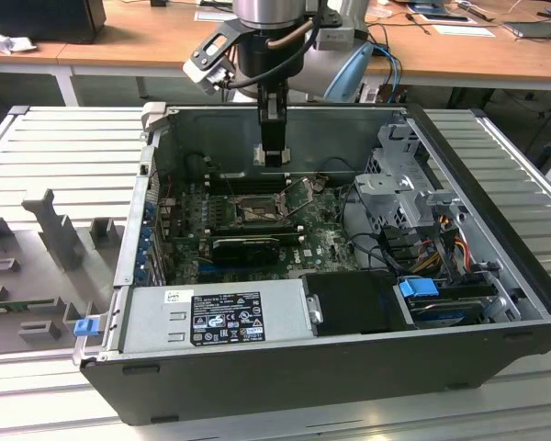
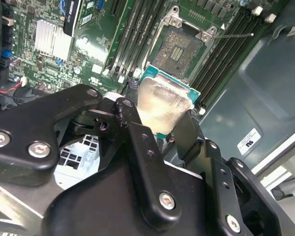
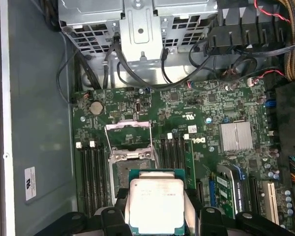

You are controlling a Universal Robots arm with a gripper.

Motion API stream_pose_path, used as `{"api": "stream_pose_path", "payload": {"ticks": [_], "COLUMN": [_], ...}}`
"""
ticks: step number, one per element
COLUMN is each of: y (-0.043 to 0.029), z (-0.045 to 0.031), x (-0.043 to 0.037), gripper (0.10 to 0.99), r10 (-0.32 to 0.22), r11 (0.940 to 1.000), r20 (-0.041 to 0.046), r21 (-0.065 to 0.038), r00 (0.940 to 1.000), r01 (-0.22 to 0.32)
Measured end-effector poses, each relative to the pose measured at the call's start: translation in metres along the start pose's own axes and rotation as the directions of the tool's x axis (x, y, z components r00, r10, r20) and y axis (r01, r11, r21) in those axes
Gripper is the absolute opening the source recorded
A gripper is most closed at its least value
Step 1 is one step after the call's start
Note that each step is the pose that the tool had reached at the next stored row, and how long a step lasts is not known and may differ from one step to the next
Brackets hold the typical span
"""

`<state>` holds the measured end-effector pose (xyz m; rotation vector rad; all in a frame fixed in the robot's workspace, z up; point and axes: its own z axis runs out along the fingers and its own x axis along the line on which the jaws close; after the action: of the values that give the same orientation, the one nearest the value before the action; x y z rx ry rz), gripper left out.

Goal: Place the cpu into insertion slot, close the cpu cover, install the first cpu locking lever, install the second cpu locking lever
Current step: 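Place the cpu into insertion slot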

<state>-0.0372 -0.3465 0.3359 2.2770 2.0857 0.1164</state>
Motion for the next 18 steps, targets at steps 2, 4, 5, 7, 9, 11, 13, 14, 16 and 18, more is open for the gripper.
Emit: {"api": "stream_pose_path", "payload": {"ticks": [2,4,5,7,9,11,13,14,16,18], "y": [-0.0003,-0.0005,-0.0005,-0.0007,-0.0009,-0.0011,-0.0014,-0.0015,-0.0018,-0.0020], "z": [0.0013,0.0031,0.0037,0.0059,0.0076,0.0095,0.0137,0.0148,0.0175,0.0196], "x": [0.0000,-0.0001,-0.0001,-0.0001,-0.0002,-0.0002,-0.0003,-0.0003,-0.0004,-0.0004], "gripper": [0.529,0.529,0.529,0.529,0.529,0.529,0.529,0.529,0.529,0.529], "r10": [-0.002,-0.002,-0.002,-0.002,-0.002,-0.002,-0.001,-0.001,-0.001,-0.001], "r11": [1.0000,1.0000,0.9999,0.9998,0.9996,0.9995,0.9989,0.9988,0.9982,0.9976], "r20": [-0.0001,0.0004,0.0006,0.0015,0.0021,0.0027,0.0039,0.0042,0.0054,0.0061], "r21": [0.001,0.007,0.010,0.021,0.026,0.032,0.046,0.050,0.061,0.069], "r00": [1.0000,1.0000,1.0000,1.0000,1.0000,1.0000,1.0000,1.0000,1.0000,1.0000], "r01": [0.002,0.002,0.002,0.002,0.002,0.002,0.001,0.001,0.001,0.001]}}
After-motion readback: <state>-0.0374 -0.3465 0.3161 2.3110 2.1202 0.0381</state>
